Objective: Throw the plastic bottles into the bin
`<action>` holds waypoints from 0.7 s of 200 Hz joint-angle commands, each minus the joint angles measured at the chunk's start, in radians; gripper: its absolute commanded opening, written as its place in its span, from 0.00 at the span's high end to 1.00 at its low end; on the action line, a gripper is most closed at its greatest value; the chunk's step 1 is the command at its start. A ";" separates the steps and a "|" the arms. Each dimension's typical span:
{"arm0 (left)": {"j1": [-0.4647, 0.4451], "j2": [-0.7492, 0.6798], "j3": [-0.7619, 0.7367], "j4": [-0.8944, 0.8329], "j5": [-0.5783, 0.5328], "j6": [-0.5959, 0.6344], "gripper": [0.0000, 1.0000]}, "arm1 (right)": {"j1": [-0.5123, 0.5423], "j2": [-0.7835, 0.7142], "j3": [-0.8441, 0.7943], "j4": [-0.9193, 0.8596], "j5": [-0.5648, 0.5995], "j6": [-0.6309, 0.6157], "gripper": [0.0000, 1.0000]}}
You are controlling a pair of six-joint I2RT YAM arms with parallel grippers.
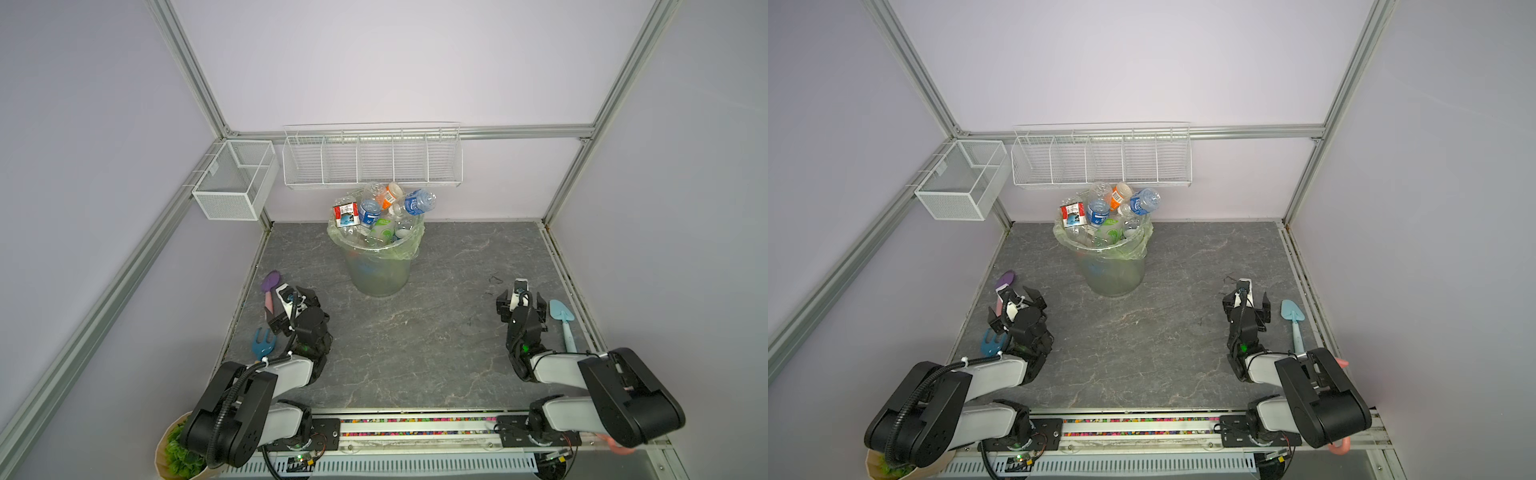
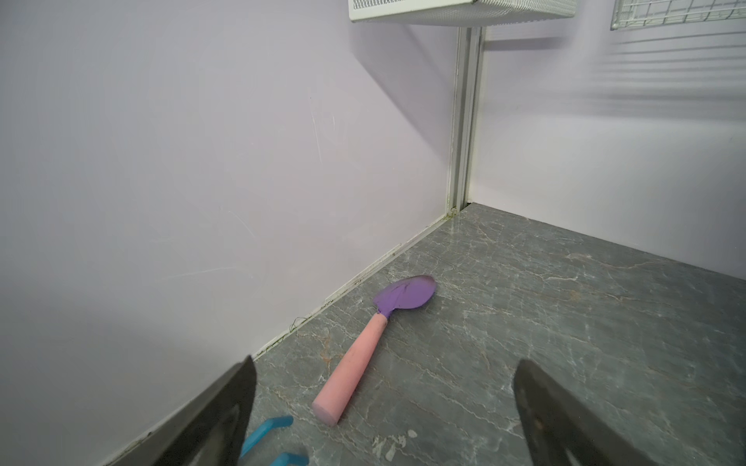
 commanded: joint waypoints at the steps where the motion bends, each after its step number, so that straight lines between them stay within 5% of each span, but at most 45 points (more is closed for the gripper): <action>1: 0.010 0.038 -0.051 0.167 0.014 0.041 0.01 | -0.036 0.062 -0.039 0.232 -0.063 0.007 0.11; 14: 0.013 0.063 -0.068 0.235 0.034 0.054 0.01 | -0.056 0.185 -0.048 0.394 -0.034 0.018 0.11; 42: 0.015 0.106 -0.091 0.334 0.074 0.079 0.01 | -0.053 0.191 -0.053 0.393 -0.111 -0.008 0.11; 77: 0.091 0.202 -0.094 0.389 0.160 -0.039 0.01 | -0.054 0.205 -0.053 0.392 -0.203 -0.033 0.11; 140: 0.091 0.196 -0.118 0.400 0.289 -0.011 0.01 | -0.055 0.209 -0.048 0.391 -0.206 -0.036 0.11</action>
